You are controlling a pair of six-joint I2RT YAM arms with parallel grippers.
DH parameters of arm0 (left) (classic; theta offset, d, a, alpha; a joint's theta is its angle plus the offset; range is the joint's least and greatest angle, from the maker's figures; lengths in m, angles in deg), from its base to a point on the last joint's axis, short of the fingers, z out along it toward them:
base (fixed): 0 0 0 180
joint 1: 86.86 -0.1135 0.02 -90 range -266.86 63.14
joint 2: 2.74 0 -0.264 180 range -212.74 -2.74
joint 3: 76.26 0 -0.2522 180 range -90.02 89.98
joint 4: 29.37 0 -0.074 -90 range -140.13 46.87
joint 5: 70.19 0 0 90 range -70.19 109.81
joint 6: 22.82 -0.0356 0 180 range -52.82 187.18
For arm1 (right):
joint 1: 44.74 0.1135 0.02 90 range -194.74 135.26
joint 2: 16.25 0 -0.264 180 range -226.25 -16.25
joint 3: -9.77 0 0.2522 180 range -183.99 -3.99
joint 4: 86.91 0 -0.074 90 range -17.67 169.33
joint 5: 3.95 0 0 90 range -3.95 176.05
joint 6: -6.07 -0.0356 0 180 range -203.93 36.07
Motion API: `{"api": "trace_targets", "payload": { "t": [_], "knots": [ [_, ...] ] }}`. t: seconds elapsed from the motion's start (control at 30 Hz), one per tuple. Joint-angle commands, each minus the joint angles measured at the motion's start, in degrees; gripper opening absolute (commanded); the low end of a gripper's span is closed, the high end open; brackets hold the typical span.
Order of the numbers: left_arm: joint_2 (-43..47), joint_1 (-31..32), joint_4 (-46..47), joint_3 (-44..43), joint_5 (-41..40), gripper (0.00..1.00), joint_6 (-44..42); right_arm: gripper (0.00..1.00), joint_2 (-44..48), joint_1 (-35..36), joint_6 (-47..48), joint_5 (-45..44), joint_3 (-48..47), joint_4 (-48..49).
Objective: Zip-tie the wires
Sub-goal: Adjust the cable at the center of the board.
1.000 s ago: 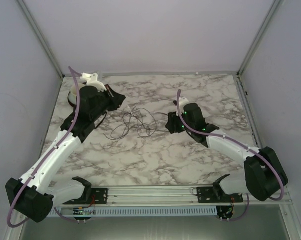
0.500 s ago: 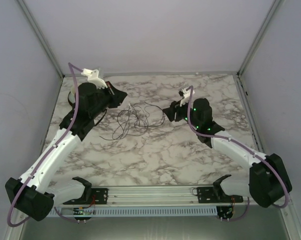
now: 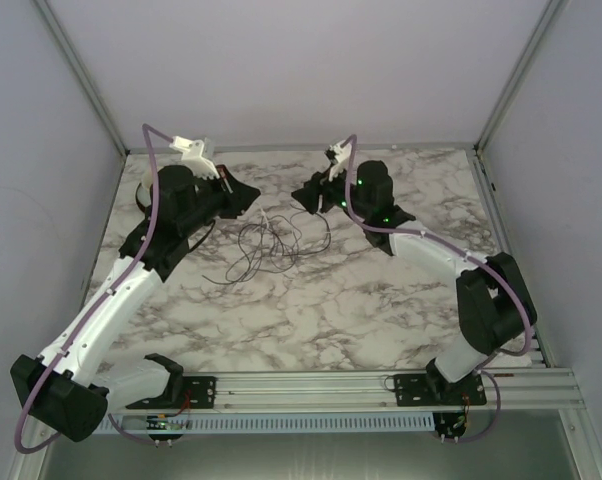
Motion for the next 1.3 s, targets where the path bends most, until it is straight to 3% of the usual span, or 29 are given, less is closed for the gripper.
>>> {"api": "trace_targets", "payload": {
  "t": [0.0, 0.17, 0.57, 0.77, 1.27],
  "knots": [
    [-0.25, -0.23, 0.72, -1.88, 4.8, 0.0, -1.83, 0.51, -1.91, 0.76, 8.97, -0.06, -6.26, -5.87],
    [-0.56, -0.23, -0.51, -2.87, 5.26, 0.0, -2.89, 0.6, -4.38, -0.36, 14.82, 2.3, -2.92, 1.38],
    [-1.14, -0.27, -0.62, -3.79, 9.02, 0.0, -2.94, 0.64, -11.91, -0.54, 24.17, 19.3, -6.06, 1.68],
    [-1.57, -0.29, -0.17, -4.05, 10.3, 0.0, -2.74, 0.73, -11.49, 0.15, 23.72, 25.84, -1.15, 10.68],
    [-2.27, -0.26, 1.46, -3.92, 13.74, 0.0, -2.67, 0.67, -16.53, 2.81, 19.49, 33.82, -3.6, 22.71]
  ]
}}
